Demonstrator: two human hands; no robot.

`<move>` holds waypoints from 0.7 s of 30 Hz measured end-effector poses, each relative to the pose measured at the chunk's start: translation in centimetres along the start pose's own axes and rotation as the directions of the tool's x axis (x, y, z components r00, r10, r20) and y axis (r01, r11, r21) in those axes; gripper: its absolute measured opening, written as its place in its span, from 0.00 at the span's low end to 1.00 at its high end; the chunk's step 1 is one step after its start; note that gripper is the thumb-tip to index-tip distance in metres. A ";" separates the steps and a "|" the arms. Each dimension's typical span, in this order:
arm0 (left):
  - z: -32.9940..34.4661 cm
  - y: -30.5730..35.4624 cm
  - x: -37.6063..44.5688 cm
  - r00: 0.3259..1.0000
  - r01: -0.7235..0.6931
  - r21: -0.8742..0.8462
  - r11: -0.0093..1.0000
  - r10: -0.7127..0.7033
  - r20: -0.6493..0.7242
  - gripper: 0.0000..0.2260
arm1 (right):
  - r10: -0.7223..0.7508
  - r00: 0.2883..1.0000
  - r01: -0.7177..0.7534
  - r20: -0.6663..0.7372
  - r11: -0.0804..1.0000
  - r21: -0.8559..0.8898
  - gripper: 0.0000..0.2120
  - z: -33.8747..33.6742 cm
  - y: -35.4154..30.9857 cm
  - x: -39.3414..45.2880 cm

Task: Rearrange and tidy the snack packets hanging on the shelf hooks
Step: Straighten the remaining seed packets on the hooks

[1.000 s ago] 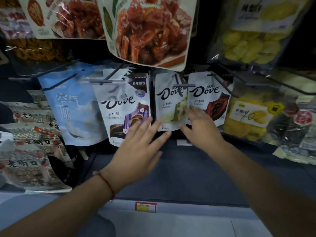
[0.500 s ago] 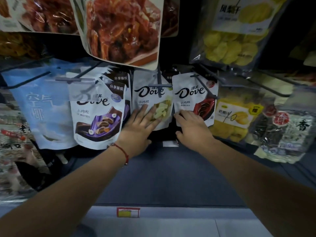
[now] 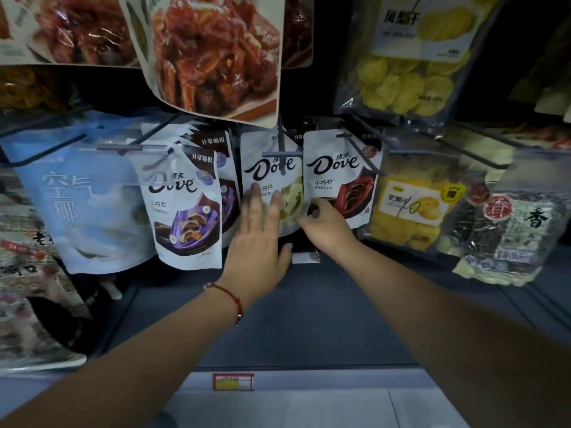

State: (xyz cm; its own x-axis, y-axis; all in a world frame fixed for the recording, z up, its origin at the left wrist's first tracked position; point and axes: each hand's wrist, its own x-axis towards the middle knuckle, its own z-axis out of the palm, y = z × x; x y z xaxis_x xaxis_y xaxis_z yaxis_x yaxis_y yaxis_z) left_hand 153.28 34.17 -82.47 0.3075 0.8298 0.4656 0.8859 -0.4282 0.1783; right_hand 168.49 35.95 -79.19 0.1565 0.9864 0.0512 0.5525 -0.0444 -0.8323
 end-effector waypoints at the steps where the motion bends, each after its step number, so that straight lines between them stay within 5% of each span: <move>1: 0.0 0.6 0.1 0.998 0.058 -0.066 0.996 -0.058 0.005 0.42 | 0.060 0.998 -0.062 0.019 0.993 0.097 0.19 0.4 -0.3 0.4; 6: 0.3 1.1 3.4 0.933 0.347 -0.384 0.856 -0.359 0.043 0.44 | 0.182 0.981 -0.148 -0.065 0.922 0.358 0.41 1.8 -0.2 2.0; 9: 1.0 0.4 4.5 0.887 0.452 -0.482 0.750 -0.436 0.154 0.45 | 0.139 0.989 -0.104 -0.055 0.904 0.415 0.32 1.4 -0.1 2.2; 12: 1.3 -0.1 3.9 0.908 0.418 -0.492 0.764 -0.360 0.213 0.44 | 0.066 0.995 -0.030 -0.075 0.915 0.403 0.15 1.2 0.0 1.9; 17: 0.9 0.3 2.0 0.970 0.230 -0.485 0.844 -0.160 0.181 0.42 | -0.090 0.970 0.155 -0.226 0.945 0.290 0.15 2.6 0.5 0.0; 21: 1.0 -0.2 1.7 0.994 0.054 -0.136 0.989 -0.041 0.097 0.40 | -0.193 0.913 0.263 -0.359 0.952 0.155 0.16 2.6 0.8 0.4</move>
State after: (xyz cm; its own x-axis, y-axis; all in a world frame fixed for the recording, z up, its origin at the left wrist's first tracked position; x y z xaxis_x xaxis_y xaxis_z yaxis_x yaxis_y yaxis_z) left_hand 153.94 35.99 -82.59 0.3034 0.8773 0.3719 0.8457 -0.4278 0.3191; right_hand 166.87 36.68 -81.26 0.3298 0.8524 0.4058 0.4400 0.2415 -0.8649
